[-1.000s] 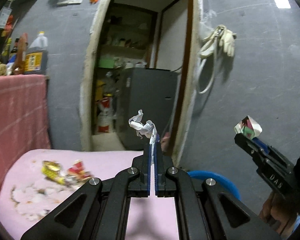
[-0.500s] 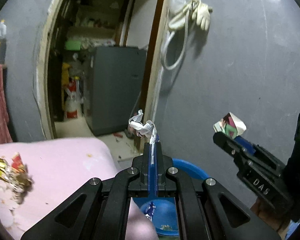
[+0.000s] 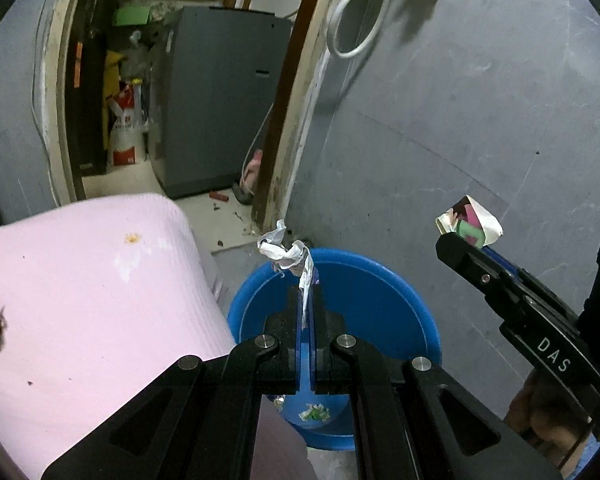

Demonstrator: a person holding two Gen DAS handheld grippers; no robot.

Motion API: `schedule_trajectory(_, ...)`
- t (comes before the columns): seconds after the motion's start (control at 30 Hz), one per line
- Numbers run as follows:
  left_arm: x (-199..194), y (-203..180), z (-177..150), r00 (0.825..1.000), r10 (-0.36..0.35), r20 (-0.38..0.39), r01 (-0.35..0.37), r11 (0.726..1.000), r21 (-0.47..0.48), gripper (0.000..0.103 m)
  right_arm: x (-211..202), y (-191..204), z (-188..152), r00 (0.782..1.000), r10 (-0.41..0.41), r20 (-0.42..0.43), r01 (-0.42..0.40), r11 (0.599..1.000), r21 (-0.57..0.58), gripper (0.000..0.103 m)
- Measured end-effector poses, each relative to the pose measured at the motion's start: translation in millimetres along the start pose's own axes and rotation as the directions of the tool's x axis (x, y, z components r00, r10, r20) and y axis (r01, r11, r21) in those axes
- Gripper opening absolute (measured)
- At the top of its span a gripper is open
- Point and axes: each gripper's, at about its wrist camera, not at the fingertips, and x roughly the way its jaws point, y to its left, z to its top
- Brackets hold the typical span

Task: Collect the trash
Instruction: 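Open both tools to drop the wrapper and paper scrap into the bucket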

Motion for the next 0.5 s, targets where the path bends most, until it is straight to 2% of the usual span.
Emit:
schedule_trajectory(0.13,9,-1,-2,0.999,-0.015,-0.042,0.015,1.000,0.005,0.002,10,-6,-3,0.999,0.007,-0.054,-0.006,1.000,0.022,0.035)
schedule_trajectory(0.23,15,0,-4,0.998,-0.001,-0.062,0.002,1.000,0.012,0.002,19,-11,-4,0.996,0.012,-0.092,-0.008,0.999,0.044,0.037)
schedule_trajectory(0.37,21,5,-8,0.997,0.002,-0.074,-0.002,1.000,0.008,0.004,21,-15,-4,0.994,0.041,-0.102,-0.034,0.997,0.076,0.043)
schedule_trajectory(0.5,22,3,-13,0.997,0.000,-0.078,0.000,1.000,-0.005,0.012,17,-13,-2,0.996,0.039,-0.084,-0.033,0.997,0.071,0.047)
